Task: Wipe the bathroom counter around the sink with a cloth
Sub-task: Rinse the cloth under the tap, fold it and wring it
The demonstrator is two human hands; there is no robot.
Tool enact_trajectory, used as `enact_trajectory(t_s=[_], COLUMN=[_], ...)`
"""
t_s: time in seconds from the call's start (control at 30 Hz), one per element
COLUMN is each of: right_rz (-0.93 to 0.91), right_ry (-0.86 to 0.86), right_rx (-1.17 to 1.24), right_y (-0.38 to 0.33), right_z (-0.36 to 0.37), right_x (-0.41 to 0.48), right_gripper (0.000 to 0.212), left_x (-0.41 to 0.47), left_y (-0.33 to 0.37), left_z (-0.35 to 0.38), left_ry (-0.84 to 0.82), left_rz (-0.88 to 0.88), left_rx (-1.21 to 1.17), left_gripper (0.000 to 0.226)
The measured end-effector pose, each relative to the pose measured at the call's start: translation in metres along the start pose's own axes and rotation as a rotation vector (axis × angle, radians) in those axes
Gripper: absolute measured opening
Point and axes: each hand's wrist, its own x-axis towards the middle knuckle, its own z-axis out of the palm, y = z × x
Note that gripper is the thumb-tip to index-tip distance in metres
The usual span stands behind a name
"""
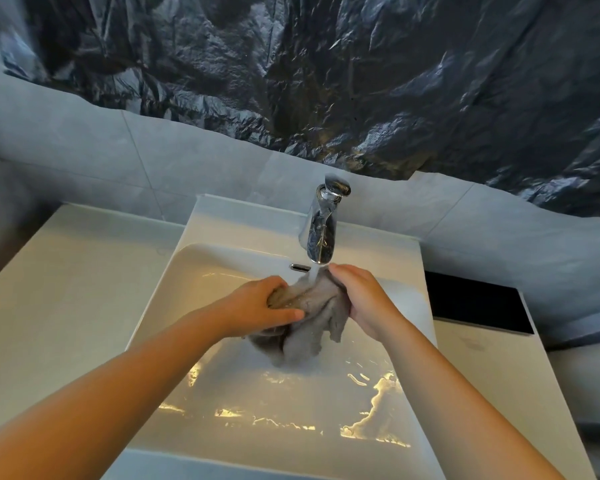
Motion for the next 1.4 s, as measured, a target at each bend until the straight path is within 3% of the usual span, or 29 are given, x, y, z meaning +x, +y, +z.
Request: enact_trajectory(t_s=[0.07, 0.13, 0.2, 0.3, 0.4, 0.57, 0.63, 0.73, 0.8, 0.83, 0.9, 1.0, 1.07, 1.2, 1.3, 1.4], right_rz=[-0.13, -0.18, -0.125, -0.139, -0.111, 0.04, 0.062, 0.084, 0.093, 0.102, 0.119, 0.104, 0.109, 0.02, 0.019, 0.022], right_ry=[0.027, -0.012, -0.128, -0.232, -0.172, -0.197, -0.178, -0.094, -0.06, -0.046, 0.006, -0.003, -0.005, 0.053, 0.14, 0.176], right_rx=[-0.248, -0.422, -0.412, -0.461, -0.309, -0.046, 0.032, 0.29, 0.437, 0.49, 0.561, 0.57, 0.579, 0.507, 0.238, -0.021], right_y=[-0.001, 0.003, 0.01, 0.033, 0.053, 0.057, 0.051, 0.038, 0.028, 0.024, 0.015, 0.005, 0.003, 0.004, 0.013, 0.028], right_z=[-0.002, -0.01, -0.018, -0.018, -0.009, 0.001, 0.005, 0.006, 0.003, 0.002, 0.0, 0.006, 0.011, 0.012, 0.013, 0.018], right_x=[0.002, 0.001, -0.005, -0.012, -0.014, -0.012, -0.011, -0.008, -0.005, -0.003, 0.002, 0.002, 0.0, 0.002, 0.0, -0.009], right_gripper=[0.011, 0.035, 0.051, 0.037, 0.025, 0.019, 0.02, 0.027, 0.03, 0.031, 0.029, 0.029, 0.031, 0.024, 0.02, 0.035], left_x=[0.001, 0.002, 0.002, 0.006, 0.011, 0.014, 0.014, 0.016, 0.016, 0.014, 0.009, 0.007, 0.009, 0.01, 0.014, 0.027], left_y=[0.002, 0.004, 0.004, 0.003, 0.005, 0.006, 0.009, 0.007, 0.002, 0.0, -0.005, -0.018, -0.026, -0.023, -0.011, -0.001], left_z=[-0.003, -0.008, -0.012, -0.013, -0.011, -0.009, -0.01, -0.006, 0.001, 0.004, 0.011, 0.026, 0.04, 0.049, 0.046, 0.04], left_ry=[-0.013, 0.012, -0.016, -0.046, -0.023, 0.026, 0.119, 0.259, 0.236, 0.193, 0.032, -0.315, -0.377, -0.217, -0.029, 0.154], left_rz=[0.008, -0.005, -0.002, -0.012, -0.04, -0.059, -0.091, -0.195, -0.237, -0.233, -0.201, -0.263, -0.324, -0.313, -0.284, -0.281], left_rx=[-0.025, -0.206, -0.44, -0.782, -0.991, -1.119, -0.997, -0.362, -0.066, -0.039, -0.194, -0.602, -0.804, -1.212, -1.339, -1.382], left_gripper=[0.043, 0.041, 0.039, 0.039, 0.04, 0.046, 0.044, 0.056, 0.061, 0.056, 0.057, 0.083, 0.09, 0.062, 0.051, 0.057])
